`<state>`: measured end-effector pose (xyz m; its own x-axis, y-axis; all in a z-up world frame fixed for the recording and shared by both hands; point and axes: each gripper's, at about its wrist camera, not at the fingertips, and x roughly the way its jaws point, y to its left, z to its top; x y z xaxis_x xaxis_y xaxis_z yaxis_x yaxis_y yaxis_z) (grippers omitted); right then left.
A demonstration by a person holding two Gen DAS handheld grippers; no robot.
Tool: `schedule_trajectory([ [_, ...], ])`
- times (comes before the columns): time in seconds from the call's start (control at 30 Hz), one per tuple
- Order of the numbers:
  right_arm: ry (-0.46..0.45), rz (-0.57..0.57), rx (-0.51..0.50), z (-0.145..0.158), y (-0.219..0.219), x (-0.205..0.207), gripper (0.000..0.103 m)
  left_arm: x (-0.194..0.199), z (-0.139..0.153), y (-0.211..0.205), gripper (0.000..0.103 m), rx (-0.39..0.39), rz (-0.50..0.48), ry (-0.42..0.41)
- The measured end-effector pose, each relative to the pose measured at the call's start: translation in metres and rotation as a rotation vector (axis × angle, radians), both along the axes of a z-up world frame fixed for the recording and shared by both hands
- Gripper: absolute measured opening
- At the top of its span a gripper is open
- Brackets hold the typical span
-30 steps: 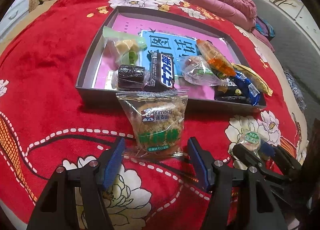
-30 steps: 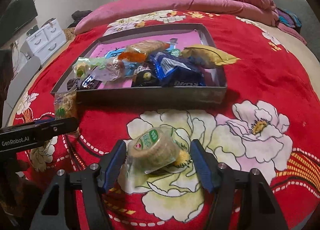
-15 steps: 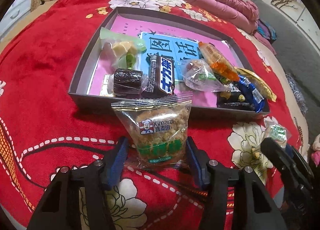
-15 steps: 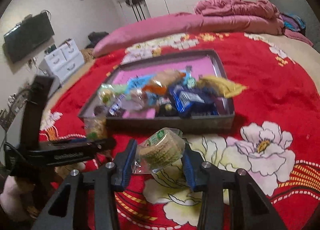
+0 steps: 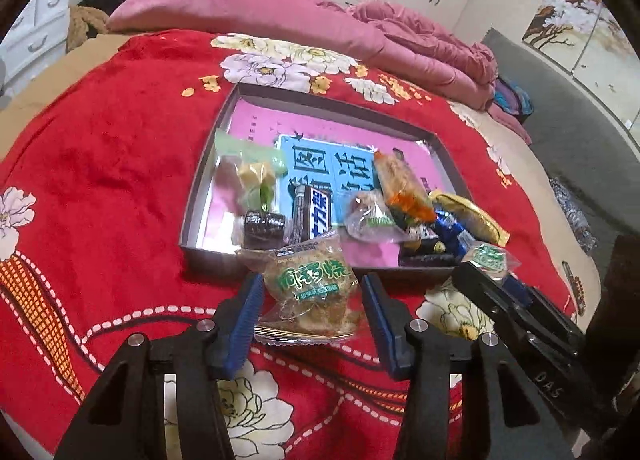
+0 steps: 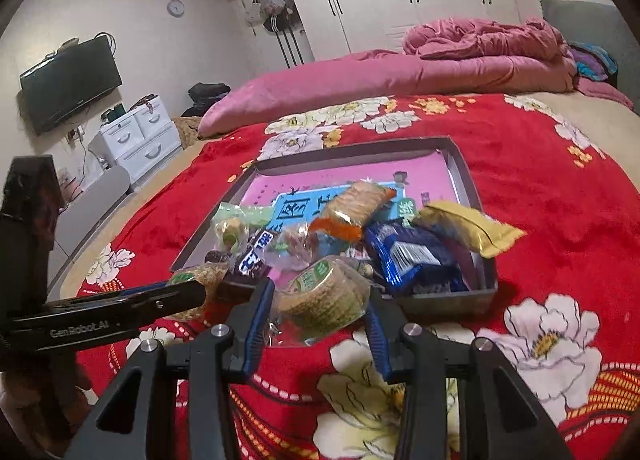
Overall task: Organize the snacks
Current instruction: 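Carry the Kimaiz bag with the left tool while the right tool carries the round packet over the tray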
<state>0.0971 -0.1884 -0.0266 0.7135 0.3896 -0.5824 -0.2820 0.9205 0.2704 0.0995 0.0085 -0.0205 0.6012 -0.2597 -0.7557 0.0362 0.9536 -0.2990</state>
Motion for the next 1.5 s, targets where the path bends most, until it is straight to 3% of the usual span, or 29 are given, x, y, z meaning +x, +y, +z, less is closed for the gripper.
schedule_trajectory([
  [0.53,-0.019,-0.029,0.009,0.000,-0.002,0.018,0.044,0.037,0.003,0.015,0.050,-0.004,0.080,-0.052],
  [1.5,-0.009,0.009,-0.044,-0.013,0.023,0.050,0.044,0.063,-0.009,0.005,0.051,0.077,0.065,-0.073],
])
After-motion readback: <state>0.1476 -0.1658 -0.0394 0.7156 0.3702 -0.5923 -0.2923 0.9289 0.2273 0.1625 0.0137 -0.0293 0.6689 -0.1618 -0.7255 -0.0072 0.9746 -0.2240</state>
